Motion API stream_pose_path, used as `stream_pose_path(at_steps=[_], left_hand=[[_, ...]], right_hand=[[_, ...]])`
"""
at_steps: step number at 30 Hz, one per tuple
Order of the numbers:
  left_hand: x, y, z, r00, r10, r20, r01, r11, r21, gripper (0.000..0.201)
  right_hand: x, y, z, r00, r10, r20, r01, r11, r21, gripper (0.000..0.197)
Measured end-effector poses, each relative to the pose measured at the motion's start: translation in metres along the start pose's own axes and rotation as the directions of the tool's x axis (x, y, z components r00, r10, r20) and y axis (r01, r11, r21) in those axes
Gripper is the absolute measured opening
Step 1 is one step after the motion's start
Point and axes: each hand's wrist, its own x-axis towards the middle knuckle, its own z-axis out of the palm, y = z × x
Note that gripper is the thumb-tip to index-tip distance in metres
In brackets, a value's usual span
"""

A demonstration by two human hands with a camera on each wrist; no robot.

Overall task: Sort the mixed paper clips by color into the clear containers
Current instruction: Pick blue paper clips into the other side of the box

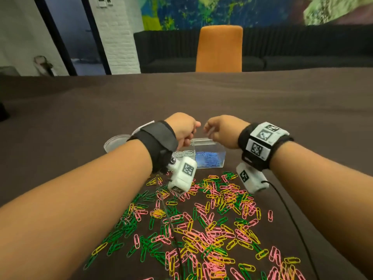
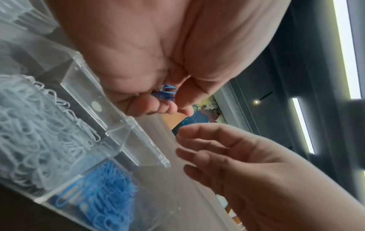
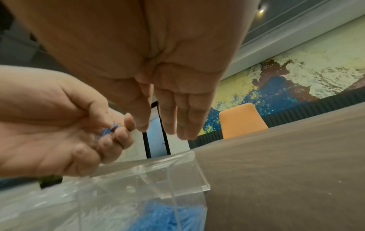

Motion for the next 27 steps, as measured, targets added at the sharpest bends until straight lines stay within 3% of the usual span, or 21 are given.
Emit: stream_pose_path(at_steps=[3, 6, 9, 11, 13, 15, 16, 18, 22, 27], left_hand=[[0.009, -0.005, 0.002, 0.997, 0.050, 0.051, -0.049, 0.998, -0.030, 0.024], [0.010, -0.004, 0.010, 0.988, 0.124, 0.092, -0.118, 0.991, -0.064, 0.020], [0.012, 0.001, 0.018, 0.979, 0.160, 0.128, -0.162, 0.987, 0.008, 0.021], [0.011, 0.002, 0.018, 0.970, 0.171, 0.175, -0.200, 0.965, 0.169, 0.025], [0.008, 0.002, 0.016, 0.942, 0.246, 0.229, -0.330, 0.811, 0.484, 0.035], [0.006, 0.001, 0.013, 0.908, 0.295, 0.298, -0.419, 0.619, 0.664, 0.036], [0.003, 0.000, 0.011, 0.885, 0.336, 0.322, -0.460, 0.521, 0.719, 0.037], [-0.001, -0.003, 0.005, 0.857, 0.388, 0.339, -0.495, 0.442, 0.748, 0.038], [-0.006, -0.011, -0.028, 0.845, 0.461, 0.269, -0.487, 0.457, 0.744, 0.030], [-0.015, -0.026, -0.101, 0.859, 0.499, 0.113, -0.379, 0.473, 0.795, 0.014]], right_hand=[[-0.012, 0.014, -0.001, 0.996, -0.033, -0.080, 0.035, 0.999, 0.014, 0.036], [-0.031, 0.029, -0.006, 0.986, -0.025, -0.163, 0.045, 0.992, 0.121, 0.030], [-0.053, 0.039, -0.001, 1.000, 0.009, -0.006, -0.008, 0.994, 0.113, 0.022], [-0.066, 0.042, 0.008, 0.990, 0.020, 0.143, -0.018, 1.000, -0.017, 0.025], [-0.071, 0.042, 0.018, 0.978, 0.008, 0.210, 0.019, 0.992, -0.127, 0.034], [-0.072, 0.041, 0.023, 0.980, -0.007, 0.199, 0.038, 0.988, -0.152, 0.042], [-0.071, 0.041, 0.025, 0.982, -0.013, 0.188, 0.042, 0.988, -0.151, 0.043], [-0.068, 0.040, 0.027, 0.982, -0.010, 0.190, 0.040, 0.987, -0.158, 0.043], [-0.066, 0.040, 0.035, 0.972, -0.027, 0.235, 0.079, 0.974, -0.214, 0.038], [-0.065, 0.044, 0.038, 0.967, -0.075, 0.245, 0.134, 0.963, -0.234, 0.028]])
